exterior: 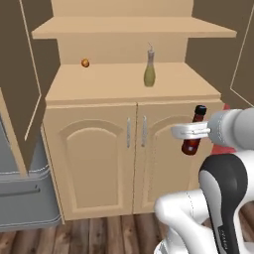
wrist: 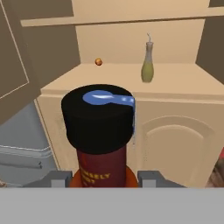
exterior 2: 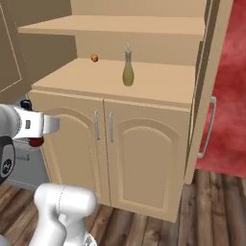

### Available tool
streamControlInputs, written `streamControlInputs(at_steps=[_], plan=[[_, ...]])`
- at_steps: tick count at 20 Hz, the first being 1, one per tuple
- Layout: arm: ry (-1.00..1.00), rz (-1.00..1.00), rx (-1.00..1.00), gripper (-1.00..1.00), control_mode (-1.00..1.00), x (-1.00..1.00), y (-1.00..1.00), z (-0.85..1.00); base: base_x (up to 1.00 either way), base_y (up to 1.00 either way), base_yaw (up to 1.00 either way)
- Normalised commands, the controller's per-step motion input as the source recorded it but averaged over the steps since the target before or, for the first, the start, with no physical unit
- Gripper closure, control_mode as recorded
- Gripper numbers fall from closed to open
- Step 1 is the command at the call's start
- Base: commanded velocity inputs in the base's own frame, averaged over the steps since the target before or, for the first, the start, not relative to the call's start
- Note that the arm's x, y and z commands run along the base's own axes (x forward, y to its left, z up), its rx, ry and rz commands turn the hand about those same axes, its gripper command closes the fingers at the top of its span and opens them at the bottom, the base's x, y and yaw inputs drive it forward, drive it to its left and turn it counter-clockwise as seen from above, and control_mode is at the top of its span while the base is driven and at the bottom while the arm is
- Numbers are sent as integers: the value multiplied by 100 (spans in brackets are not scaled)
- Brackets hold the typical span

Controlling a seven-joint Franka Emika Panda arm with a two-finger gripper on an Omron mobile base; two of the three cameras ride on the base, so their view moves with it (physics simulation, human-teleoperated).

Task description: Pick the oil and vinegar bottle and condiment bottle from the counter and place them in the cabinet.

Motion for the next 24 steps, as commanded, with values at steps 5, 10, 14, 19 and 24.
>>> streamControlInputs(at_steps=[5,10,14,19,24], plan=[[0,0,0,100,100,0,0,0,73,0,5],[0,0,0,100,100,0,0,0,37,17,2],[0,0,0,100,100,0,0,0,1,59,0],[0,0,0,100,100,0,0,0,20,45,-1],[0,0,0,100,100,0,0,0,58,5,-1]])
